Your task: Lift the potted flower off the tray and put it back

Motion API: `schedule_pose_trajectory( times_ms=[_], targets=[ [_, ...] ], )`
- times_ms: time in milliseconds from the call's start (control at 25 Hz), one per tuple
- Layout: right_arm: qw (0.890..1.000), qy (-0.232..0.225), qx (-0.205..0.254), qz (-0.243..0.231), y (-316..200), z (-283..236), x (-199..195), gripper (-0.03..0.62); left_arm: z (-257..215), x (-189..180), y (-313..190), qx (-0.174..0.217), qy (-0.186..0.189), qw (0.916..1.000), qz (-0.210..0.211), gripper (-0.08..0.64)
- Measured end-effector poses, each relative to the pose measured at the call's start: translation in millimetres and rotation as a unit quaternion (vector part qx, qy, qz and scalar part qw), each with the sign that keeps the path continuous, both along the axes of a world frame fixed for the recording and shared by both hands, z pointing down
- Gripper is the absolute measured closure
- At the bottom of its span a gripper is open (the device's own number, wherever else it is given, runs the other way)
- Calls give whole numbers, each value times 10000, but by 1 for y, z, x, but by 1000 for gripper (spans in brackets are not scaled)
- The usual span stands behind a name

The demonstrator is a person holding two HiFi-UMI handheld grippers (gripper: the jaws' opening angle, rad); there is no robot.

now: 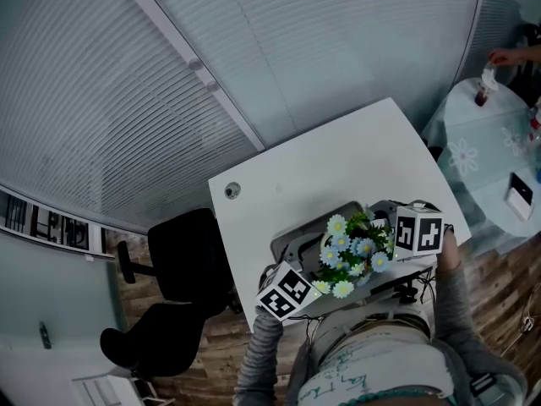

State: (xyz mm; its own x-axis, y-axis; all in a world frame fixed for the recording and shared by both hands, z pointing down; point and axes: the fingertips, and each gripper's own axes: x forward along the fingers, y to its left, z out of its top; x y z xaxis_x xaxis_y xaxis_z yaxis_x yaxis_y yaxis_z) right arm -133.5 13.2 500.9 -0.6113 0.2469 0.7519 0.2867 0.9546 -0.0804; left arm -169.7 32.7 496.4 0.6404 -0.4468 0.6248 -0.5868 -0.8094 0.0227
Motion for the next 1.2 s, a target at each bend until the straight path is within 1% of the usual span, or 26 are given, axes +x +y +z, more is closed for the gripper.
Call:
schedule_pose_trajectory(
  times_ms=[600,920,1040,1200],
  targets=[
    [9999,83,-94,-36,-8,19,-3,228,19,-4,-7,-135,-15,9999,-39,150],
    [9996,190,-205,-54,-12,39,-3,227,39,-3,-12,-318,-87,9994,-43,150],
    [9993,299,-199,-70,-15,49,-2,227,46,-4,-14,-385,-97,9992,-43,150],
    [9992,327,-203,-103,-18,59,-3,227,59,-5,-16,-490,-115,9987,-69,150]
  ],
)
